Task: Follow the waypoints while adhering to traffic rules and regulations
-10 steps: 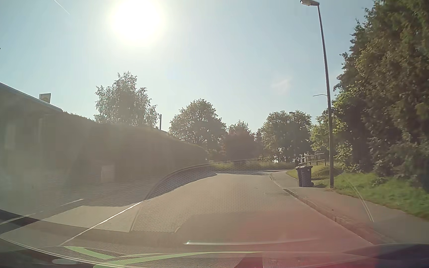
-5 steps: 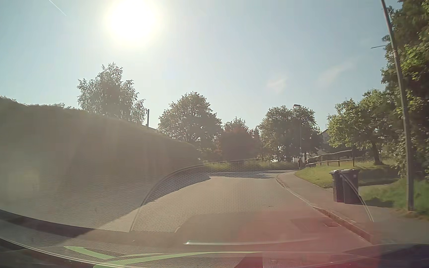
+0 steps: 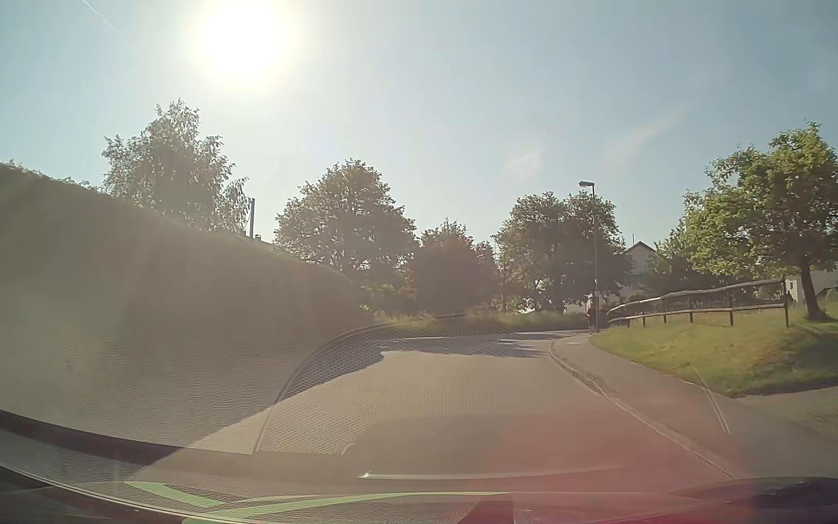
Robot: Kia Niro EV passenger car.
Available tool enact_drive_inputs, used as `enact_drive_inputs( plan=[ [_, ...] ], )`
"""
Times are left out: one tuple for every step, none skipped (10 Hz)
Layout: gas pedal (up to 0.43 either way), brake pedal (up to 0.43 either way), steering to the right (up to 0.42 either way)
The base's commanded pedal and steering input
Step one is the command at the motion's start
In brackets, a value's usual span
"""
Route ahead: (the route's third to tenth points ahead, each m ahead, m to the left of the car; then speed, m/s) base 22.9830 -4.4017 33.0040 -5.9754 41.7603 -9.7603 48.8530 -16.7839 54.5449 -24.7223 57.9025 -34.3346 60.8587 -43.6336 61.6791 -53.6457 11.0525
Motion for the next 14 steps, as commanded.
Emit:
enact_drive_inputs(
  plan=[
    [0.047, 0.000, 0.027],
    [0.047, 0.000, 0.028],
    [0.047, 0.000, 0.028],
    [0.047, 0.000, 0.030],
    [0.047, 0.000, 0.030],
    [0.047, 0.000, 0.032],
    [0.047, 0.000, 0.035],
    [0.047, 0.000, 0.037],
    [0.047, 0.000, 0.038],
    [0.047, 0.000, 0.040],
    [0.047, 0.000, 0.042],
    [0.047, 0.000, 0.044],
    [0.059, 0.000, 0.045],
    [0.059, 0.000, 0.047]
  ],
)
